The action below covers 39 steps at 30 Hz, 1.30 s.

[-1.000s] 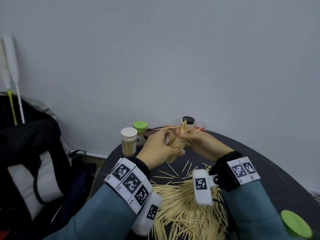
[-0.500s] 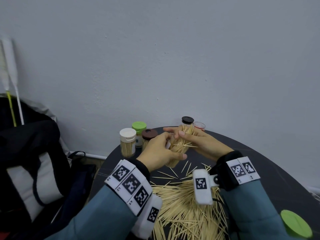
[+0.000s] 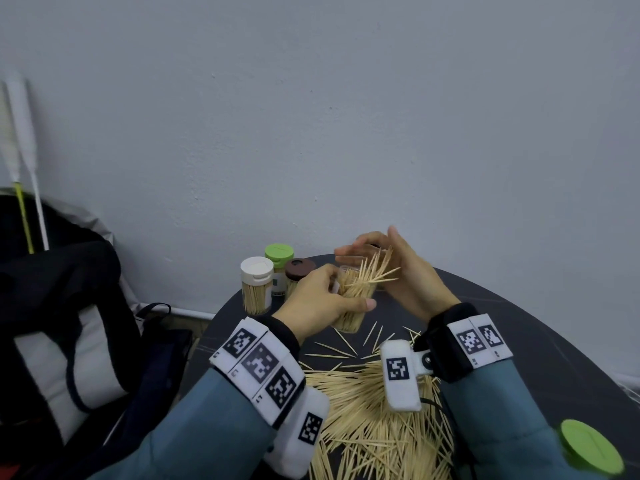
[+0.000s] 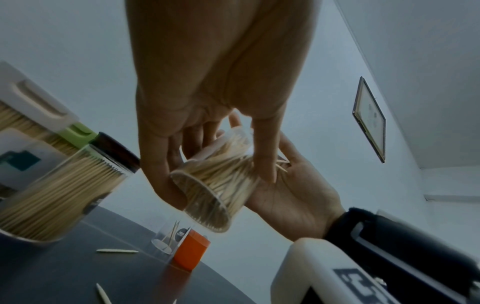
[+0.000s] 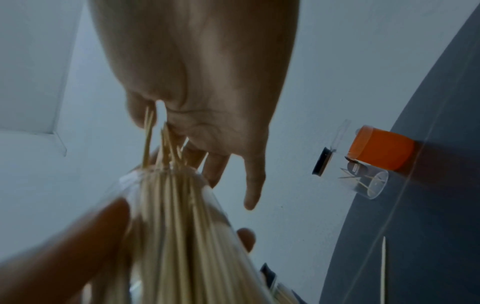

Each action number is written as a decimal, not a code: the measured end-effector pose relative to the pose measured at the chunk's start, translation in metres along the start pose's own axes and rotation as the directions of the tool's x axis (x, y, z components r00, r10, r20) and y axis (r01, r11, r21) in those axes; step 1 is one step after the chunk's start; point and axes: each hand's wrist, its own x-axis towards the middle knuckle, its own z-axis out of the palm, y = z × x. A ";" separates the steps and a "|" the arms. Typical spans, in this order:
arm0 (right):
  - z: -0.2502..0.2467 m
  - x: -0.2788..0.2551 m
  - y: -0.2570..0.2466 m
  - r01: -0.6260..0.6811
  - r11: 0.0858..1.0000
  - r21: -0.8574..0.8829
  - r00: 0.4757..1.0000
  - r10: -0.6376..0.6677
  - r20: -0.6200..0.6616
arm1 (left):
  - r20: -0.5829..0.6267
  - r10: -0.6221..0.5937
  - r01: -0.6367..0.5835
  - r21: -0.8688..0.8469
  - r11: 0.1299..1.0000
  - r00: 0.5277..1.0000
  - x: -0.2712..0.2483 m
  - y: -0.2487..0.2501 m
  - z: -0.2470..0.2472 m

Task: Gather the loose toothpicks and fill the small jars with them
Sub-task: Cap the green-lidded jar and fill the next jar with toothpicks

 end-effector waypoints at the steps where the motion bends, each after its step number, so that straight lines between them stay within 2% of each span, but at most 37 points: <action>1: 0.000 0.000 0.000 0.002 1.000 -0.006 1.000 -0.002 0.000 | 0.002 -0.007 0.007 -0.019 1.000 1.000 0.000 -0.001 0.000; 6: 0.000 0.000 0.003 0.015 0.993 -0.117 0.998 -0.008 0.060 | 0.026 -0.055 0.059 -0.164 0.985 0.998 -0.001 0.002 0.000; 9: 0.001 0.000 0.001 0.014 0.988 -0.154 0.998 -0.005 0.058 | 0.024 -0.059 0.062 -0.177 0.982 0.998 -0.002 0.004 -0.002; 12: -0.002 -0.001 -0.001 0.003 0.987 -0.159 0.994 0.015 0.109 | 0.029 -0.067 0.072 -0.202 0.977 0.997 -0.002 0.005 -0.004; 18: -0.006 -0.003 0.001 0.070 0.941 -0.331 0.989 -0.022 0.149 | 0.086 -0.115 0.135 -0.285 0.949 0.990 -0.003 0.007 -0.006; 22: 0.000 0.000 0.002 0.062 0.926 -0.371 0.996 -0.032 0.087 | 0.070 -0.099 0.113 -0.258 0.959 0.993 -0.002 0.006 -0.006; 25: 0.004 -0.001 0.002 0.021 0.930 -0.368 0.997 0.011 0.083 | 0.110 -0.087 0.106 -0.188 0.976 0.990 -0.003 0.006 -0.005; 30: 0.005 -0.002 -0.001 0.011 0.848 -0.530 0.992 0.057 0.111 | 0.153 -0.087 0.093 -0.031 0.995 0.984 -0.005 0.003 -0.004; 35: 0.001 -0.002 -0.003 -0.001 0.822 -0.570 0.998 0.040 0.055 | 0.082 -0.048 0.051 -0.032 0.998 0.995 -0.004 0.000 -0.009; 39: 0.000 -0.002 -0.005 -0.071 0.834 -0.547 0.988 0.132 0.074 | -0.014 -0.014 0.013 -0.037 0.999 1.000 -0.002 0.000 -0.010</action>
